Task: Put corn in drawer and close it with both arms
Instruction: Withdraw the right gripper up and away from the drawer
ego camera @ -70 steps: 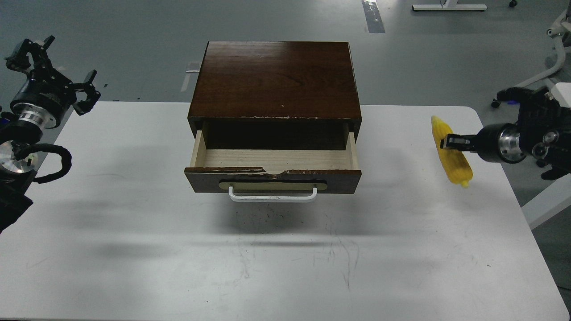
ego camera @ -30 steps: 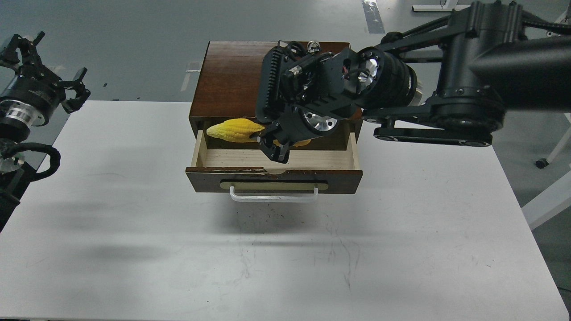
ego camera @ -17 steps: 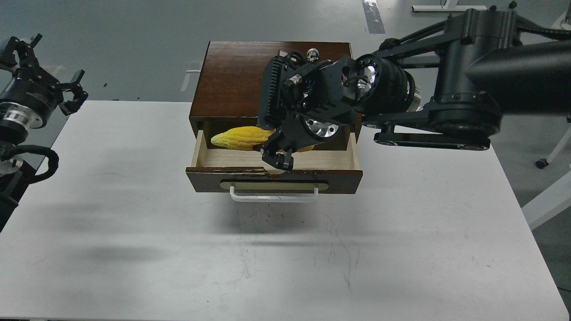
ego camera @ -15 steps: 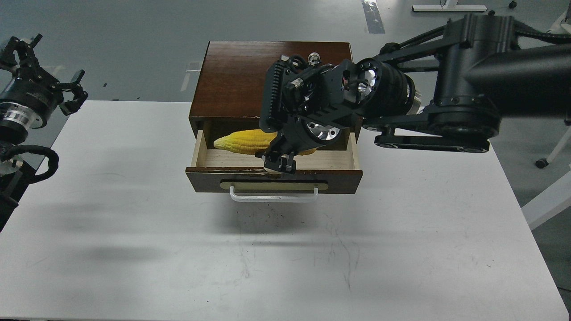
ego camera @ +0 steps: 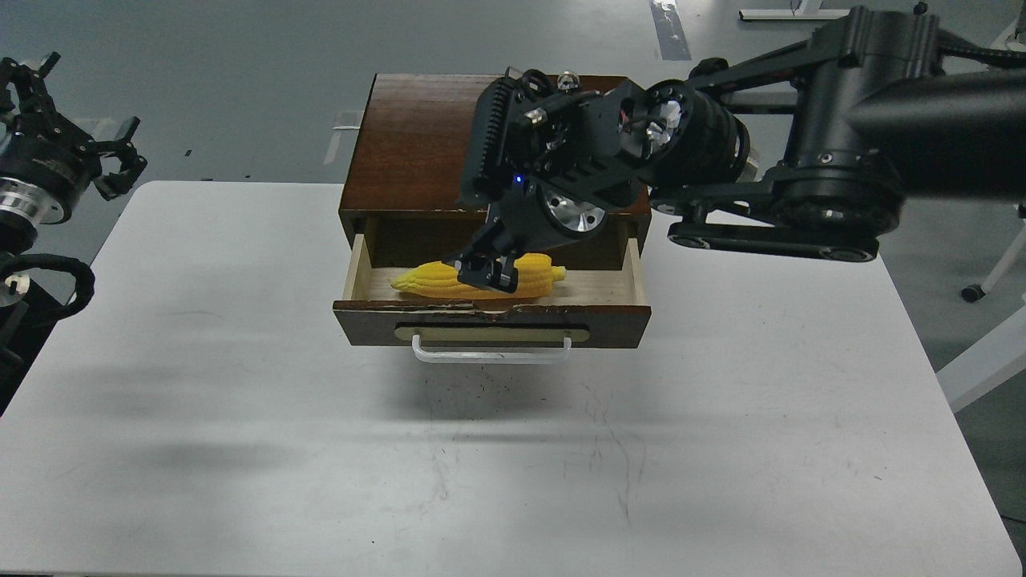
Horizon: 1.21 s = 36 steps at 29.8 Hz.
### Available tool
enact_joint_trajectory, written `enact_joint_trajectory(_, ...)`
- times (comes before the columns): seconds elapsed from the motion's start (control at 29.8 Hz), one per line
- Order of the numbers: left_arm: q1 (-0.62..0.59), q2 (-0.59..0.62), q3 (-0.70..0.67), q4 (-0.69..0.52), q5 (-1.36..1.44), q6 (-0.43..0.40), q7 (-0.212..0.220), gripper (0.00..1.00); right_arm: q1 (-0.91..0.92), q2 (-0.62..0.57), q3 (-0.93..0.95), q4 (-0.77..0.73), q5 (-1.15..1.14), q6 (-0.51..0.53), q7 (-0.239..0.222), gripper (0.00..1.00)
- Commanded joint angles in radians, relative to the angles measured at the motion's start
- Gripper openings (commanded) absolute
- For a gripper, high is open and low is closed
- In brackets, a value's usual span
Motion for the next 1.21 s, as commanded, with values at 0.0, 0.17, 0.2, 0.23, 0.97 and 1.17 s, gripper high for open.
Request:
enact_joint_trajectory(0.0, -0.038, 0.030, 0.010, -0.008, 0.011, 0.000, 0.005, 0.88, -0.018, -0.063, 0.136, -0.069, 0.287, 0.025, -0.001, 0.98)
enact_joint_trajectory(0.17, -0.081, 0.038, 0.010, -0.016, 0.090, 0.000, 0.000, 0.87, -0.023, -0.083, 0.213, -0.235, 0.615, 0.040, -0.003, 1.00)
enact_joint_trajectory(0.2, -0.093, 0.036, 0.010, -0.017, 0.105, 0.000, 0.000, 0.87, -0.025, -0.083, 0.218, -0.260, 0.640, 0.040, -0.003, 1.00)
enact_joint_trajectory(0.23, -0.112, 0.033, 0.010, -0.020, 0.131, 0.000, 0.000, 0.87, -0.026, -0.084, 0.228, -0.302, 0.678, 0.040, -0.003, 1.00)
enact_joint_trajectory(0.97, -0.235, 0.272, 0.002, -1.009, 1.039, 0.000, 0.000, 0.87, -0.491, -0.431, 0.584, -0.450, 1.439, 0.094, -0.041, 1.00)
enact_joint_trajectory(1.17, -0.200, 0.329, 0.024, -1.175, 1.371, 0.000, -0.021, 0.85, -0.577, -0.449, 0.647, -0.458, 1.569, 0.103, -0.041, 1.00)
